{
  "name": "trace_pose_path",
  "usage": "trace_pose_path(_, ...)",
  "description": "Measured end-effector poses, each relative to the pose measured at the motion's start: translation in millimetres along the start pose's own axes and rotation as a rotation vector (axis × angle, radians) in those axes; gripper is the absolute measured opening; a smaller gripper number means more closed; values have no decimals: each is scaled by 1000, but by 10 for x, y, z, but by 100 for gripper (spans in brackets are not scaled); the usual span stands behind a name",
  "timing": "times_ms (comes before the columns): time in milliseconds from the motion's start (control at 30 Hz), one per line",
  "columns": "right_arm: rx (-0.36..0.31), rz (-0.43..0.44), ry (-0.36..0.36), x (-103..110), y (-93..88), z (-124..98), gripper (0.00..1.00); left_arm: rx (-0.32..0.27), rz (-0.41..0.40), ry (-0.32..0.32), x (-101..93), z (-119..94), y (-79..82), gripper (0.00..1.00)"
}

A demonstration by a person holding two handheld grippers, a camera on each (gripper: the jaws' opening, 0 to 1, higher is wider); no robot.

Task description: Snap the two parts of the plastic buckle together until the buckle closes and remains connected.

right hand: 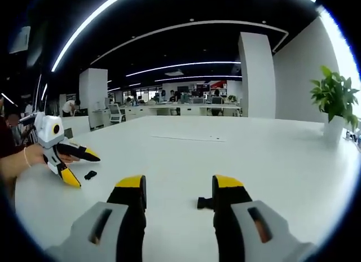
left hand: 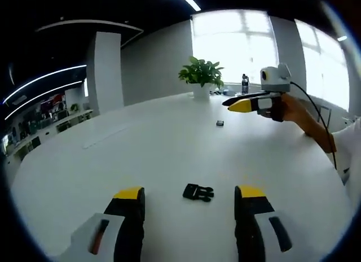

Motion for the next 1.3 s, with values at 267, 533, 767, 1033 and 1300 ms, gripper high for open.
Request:
trace_pose_path(267, 5, -4, 2, -3, -11, -6, 47, 5, -33, -10, -21, 13, -20, 54)
trace_pose_path(533, 19, -10, 11, 18, -37, -13, 48, 7, -43, -15, -51, 4, -45, 48)
trace_pose_path(767, 31, -20, 13, 29, -55, -14, 49, 12, -27, -33, -126, -11, -39, 35)
trace_pose_path(1033, 40, -27, 14, 42, -59, -15, 50, 21, -19, -48, -163, -15, -22, 29)
trace_pose_path(1300, 43, -28, 16, 46, -55, -17, 50, 19, -34, -53, -181, -20, -21, 24)
Point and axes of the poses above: the point that each gripper's makers call its tool centre point, and the gripper's own axes: z roughly forward along the fingers, x roughly to its left, y roughly out of its top, the point moved 6 cm from there along -z, roughly backward along the fingers, and after that the axes turned 11 degrees about -y, right-handed, at the moved point
